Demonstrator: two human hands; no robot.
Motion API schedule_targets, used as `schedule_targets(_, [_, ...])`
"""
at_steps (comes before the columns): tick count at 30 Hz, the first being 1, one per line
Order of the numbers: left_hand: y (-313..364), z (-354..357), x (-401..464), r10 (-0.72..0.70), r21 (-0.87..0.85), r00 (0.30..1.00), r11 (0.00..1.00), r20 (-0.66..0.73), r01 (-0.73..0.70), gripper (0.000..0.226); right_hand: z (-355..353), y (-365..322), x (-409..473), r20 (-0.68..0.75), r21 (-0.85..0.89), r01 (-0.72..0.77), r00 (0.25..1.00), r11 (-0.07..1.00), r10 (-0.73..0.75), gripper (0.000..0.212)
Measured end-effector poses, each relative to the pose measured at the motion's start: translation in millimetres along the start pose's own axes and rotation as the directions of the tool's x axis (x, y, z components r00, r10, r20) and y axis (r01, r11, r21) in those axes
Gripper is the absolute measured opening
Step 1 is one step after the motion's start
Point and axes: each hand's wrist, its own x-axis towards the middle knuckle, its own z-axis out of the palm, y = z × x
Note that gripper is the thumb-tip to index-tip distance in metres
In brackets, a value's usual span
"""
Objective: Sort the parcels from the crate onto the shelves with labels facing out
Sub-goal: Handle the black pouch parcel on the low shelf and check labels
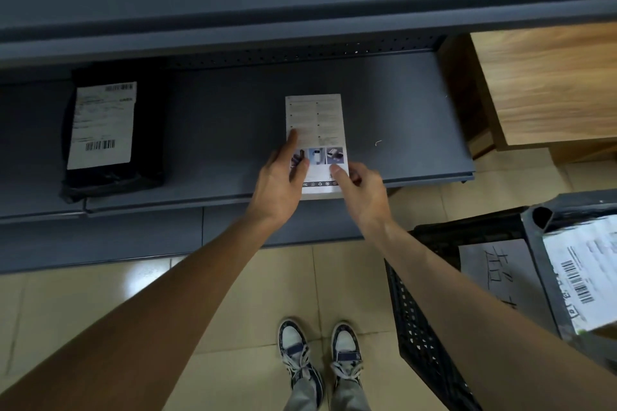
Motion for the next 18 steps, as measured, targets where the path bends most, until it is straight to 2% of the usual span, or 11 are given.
schedule_targets(6, [9, 4, -4, -0.057, -0.016, 0.998, 0.998, 0.023, 0.057, 0.063, -5, -7, -13, -0.031, 0.129, 0.017, 0.999, 0.991, -0.013, 0.014])
schedule_targets(9, [13, 3, -6, -0.073, -0.013, 0.996, 0.997, 0.050, 0.074, 0.064, -8, -9, -17, -0.031, 0.199, -0.019, 0.999, 0.980, 0.026, 0.016])
schedule_targets(12, [23, 0, -9, -0.061, 0.092, 0.998, 0.994, 0.034, 0.057, 0.062, -12, -13, -15, -0.006, 0.258, -0.057, 0.998, 0.965, 0.060, 0.012])
schedule_targets(14, [28, -3, -10, -0.047, 0.154, 0.998, 0.987, -0.028, 0.051, 0.061, -16, -19, -14, 0.013, 0.279, -0.046, 0.999, 0.959, 0.044, 0.004])
schedule_targets(16, [32, -5, -8, -0.050, 0.162, 0.997, 0.985, -0.062, 0.059, 0.063, -17, -24, -16, 0.015, 0.285, -0.025, 1.000, 0.958, 0.022, 0.005])
schedule_targets(18, [35, -6, -7, -0.073, 0.135, 0.996, 0.988, -0.059, 0.081, 0.063, -16, -27, -17, -0.005, 0.273, -0.013, 1.000, 0.962, 0.015, 0.030])
